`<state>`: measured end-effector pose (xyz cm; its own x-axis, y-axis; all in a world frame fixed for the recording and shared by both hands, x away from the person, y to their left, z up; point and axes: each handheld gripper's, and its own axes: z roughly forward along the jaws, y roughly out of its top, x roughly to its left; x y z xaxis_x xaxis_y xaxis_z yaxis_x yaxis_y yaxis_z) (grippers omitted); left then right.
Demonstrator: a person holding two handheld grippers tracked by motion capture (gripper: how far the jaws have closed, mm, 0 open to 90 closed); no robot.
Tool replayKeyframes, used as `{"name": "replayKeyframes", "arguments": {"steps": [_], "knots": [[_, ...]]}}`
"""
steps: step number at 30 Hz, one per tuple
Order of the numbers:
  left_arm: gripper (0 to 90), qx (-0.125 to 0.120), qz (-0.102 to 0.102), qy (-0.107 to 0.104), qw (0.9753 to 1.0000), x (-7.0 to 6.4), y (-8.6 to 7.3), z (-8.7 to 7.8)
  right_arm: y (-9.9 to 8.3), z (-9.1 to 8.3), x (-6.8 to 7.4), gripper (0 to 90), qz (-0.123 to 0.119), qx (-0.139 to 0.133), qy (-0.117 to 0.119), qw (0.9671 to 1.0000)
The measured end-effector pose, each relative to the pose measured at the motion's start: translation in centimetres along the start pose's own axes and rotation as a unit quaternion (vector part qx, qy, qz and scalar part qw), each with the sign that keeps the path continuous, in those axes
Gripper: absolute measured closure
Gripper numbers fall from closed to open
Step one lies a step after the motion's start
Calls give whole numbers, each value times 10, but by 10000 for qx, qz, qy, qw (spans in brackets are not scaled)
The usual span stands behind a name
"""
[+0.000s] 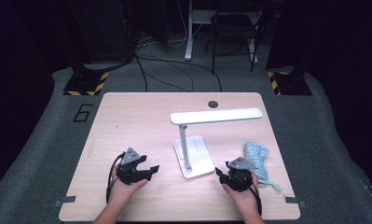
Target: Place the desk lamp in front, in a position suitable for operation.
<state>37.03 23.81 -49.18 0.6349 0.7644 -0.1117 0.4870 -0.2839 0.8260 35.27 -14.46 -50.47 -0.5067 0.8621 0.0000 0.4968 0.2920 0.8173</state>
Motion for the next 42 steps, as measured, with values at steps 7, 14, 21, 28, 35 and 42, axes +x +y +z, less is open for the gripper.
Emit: {"name": "replayKeyframes", "arguments": {"steps": [7,14,21,28,35,42], "knots": [[415,76,194,-44,9998,-3,-3,4,1,0,2,502,-74,-3,37,10000],[428,135,228,-49,9996,-5,-4,3,0,2,3,490,48,-4,-4,10000],[425,41,241,-174,9996,-9,1,2,4,2,8,525,-66,39,40,10000],[424,-70,275,-255,9993,-15,11,-2,11,-2,7,547,-13,117,158,9998],[462,-182,351,-328,9987,-22,26,-3,39,-8,7,579,-4,-4,306,9995],[466,-296,286,-607,9973,-29,41,-2,46,-3,11,617,-62,-285,327,9990]]}}
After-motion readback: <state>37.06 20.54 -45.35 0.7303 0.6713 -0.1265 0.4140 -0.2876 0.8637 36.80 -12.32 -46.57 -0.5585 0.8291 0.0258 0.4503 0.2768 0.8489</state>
